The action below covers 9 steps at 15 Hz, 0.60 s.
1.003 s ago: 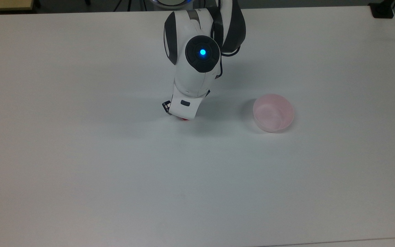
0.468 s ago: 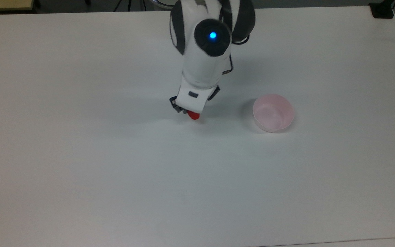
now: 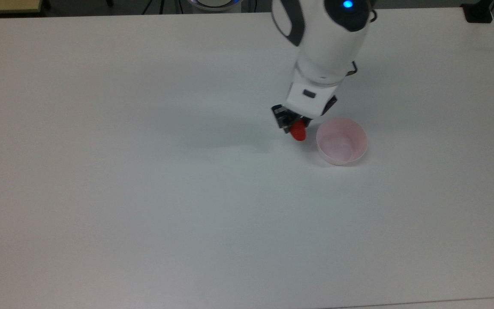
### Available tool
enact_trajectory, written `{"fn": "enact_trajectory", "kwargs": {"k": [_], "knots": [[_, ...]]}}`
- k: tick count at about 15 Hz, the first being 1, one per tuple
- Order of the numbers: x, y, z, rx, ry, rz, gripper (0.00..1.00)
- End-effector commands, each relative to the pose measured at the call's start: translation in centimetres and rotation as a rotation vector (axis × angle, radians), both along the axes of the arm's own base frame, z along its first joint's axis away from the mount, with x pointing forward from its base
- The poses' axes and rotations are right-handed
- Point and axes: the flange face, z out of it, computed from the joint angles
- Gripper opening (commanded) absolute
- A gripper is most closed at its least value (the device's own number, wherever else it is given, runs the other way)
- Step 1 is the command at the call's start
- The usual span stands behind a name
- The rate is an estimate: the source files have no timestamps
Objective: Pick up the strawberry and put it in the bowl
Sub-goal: 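Lift the held strawberry and carry it over the pink bowl, then open the gripper to release the strawberry into the bowl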
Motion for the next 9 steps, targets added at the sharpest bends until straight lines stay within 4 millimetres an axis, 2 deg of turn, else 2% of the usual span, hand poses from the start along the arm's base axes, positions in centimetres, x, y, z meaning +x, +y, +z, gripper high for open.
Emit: {"fn": "enact_trajectory", "kwargs": {"k": [1, 4, 5, 8, 9], "knots": [[-1.7, 5.4, 0.0, 0.011, -0.032, 0.022, 0.36], [-1.0, 7.0, -0.5, 0.076, -0.120, -0.045, 0.39], [-0.8, 7.4, -1.3, 0.086, -0.131, -0.065, 0.46], [-1.2, 8.5, -3.1, 0.076, -0.121, -0.043, 0.47], [-1.2, 8.5, -3.2, 0.076, -0.121, -0.041, 0.58]]}}
